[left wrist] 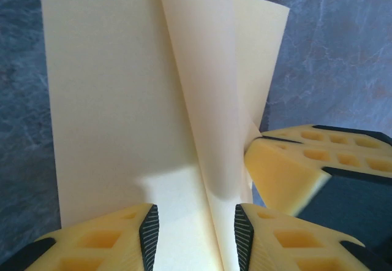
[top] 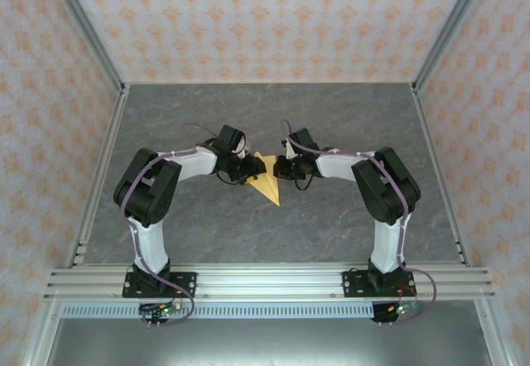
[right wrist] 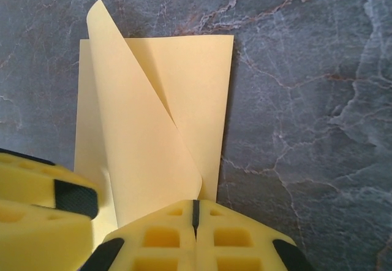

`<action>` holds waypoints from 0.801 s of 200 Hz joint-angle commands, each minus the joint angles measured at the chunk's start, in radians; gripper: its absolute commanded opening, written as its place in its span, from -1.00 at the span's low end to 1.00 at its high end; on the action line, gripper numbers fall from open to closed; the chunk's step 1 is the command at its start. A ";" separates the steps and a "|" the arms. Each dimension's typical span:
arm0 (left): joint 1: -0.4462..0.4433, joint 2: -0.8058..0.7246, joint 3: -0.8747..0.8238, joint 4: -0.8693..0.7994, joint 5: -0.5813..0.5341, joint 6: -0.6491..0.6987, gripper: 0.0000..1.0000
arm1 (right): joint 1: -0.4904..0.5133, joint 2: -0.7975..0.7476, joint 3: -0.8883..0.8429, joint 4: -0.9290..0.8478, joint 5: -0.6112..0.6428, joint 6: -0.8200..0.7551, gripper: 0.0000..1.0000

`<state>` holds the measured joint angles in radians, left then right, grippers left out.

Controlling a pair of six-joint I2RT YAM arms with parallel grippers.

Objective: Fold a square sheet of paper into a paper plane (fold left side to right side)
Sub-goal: Fourth fold the wing at the center of the table.

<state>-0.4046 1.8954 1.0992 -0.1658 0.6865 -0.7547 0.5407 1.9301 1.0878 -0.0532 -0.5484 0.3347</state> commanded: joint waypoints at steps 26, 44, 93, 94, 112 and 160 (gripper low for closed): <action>-0.004 -0.053 0.072 -0.037 -0.006 0.031 -0.40 | 0.024 0.041 0.004 -0.078 0.043 -0.025 -0.92; -0.004 -0.014 0.098 -0.033 0.010 0.025 -0.54 | 0.024 0.043 0.006 -0.082 0.045 -0.028 -0.92; -0.005 0.096 0.156 0.013 0.052 -0.005 -0.68 | 0.028 0.042 0.010 -0.096 0.054 -0.035 -0.92; -0.005 0.097 0.157 0.014 0.053 -0.007 -0.68 | 0.028 0.042 0.010 -0.096 0.055 -0.035 -0.92; -0.005 0.115 0.165 0.025 0.065 -0.011 -0.68 | 0.030 0.043 0.015 -0.107 0.060 -0.042 -0.92; -0.004 0.129 0.154 -0.013 0.031 0.008 -0.68 | 0.035 0.046 0.023 -0.116 0.066 -0.047 -0.92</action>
<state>-0.4046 2.0247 1.2339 -0.1604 0.7258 -0.7582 0.5541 1.9312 1.1061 -0.0834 -0.5156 0.3111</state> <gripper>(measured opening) 0.161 0.062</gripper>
